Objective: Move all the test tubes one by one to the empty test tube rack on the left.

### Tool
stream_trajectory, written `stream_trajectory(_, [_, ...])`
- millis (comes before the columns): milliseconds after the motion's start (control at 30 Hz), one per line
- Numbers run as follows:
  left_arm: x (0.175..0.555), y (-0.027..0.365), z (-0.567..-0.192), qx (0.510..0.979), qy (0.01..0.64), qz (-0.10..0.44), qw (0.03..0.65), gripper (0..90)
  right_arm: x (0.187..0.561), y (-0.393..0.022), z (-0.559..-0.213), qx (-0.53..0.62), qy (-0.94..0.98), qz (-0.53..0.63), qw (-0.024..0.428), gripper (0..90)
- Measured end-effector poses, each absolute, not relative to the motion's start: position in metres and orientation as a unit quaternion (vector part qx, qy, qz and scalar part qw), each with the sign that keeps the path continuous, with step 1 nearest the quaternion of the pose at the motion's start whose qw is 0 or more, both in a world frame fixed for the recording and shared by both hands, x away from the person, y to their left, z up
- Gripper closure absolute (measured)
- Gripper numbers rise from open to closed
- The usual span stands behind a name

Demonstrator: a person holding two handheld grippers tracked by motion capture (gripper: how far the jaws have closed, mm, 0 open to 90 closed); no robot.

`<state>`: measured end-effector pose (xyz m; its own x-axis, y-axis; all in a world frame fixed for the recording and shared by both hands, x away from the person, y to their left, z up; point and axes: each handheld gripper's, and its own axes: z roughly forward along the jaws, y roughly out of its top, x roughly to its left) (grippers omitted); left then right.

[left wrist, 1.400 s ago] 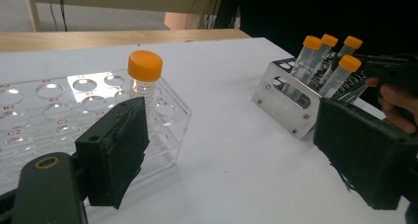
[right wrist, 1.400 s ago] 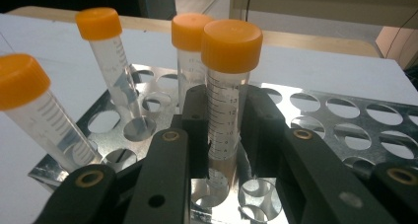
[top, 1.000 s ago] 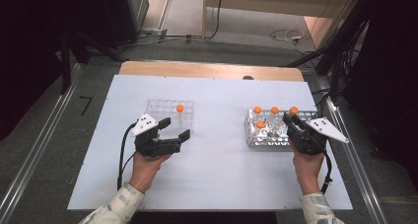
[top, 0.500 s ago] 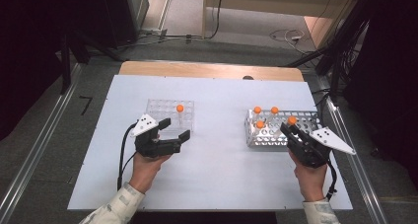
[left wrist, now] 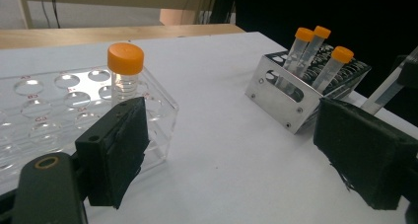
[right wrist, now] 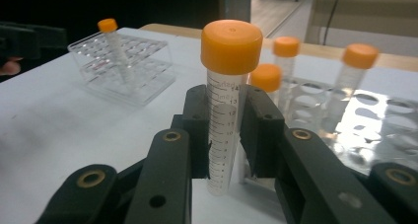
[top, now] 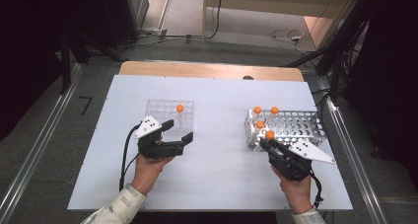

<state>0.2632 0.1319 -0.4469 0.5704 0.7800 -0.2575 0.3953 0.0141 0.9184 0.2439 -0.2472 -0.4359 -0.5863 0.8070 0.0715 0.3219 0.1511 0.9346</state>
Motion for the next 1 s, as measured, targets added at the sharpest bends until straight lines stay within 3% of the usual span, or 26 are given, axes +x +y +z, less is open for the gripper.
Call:
stream_trajectory(467, [0.258,0.118,-0.446,0.691,0.412,0.158,0.573,14.4,0.246,-0.206,-0.45,0.361,0.754,0.515,0.19,72.2])
stream_trajectory(1000, [0.24,0.077,-0.445,0.724,0.338,0.114,0.59,27.9,0.242,-0.157,-0.46,0.314,0.79,0.502,0.158,72.2])
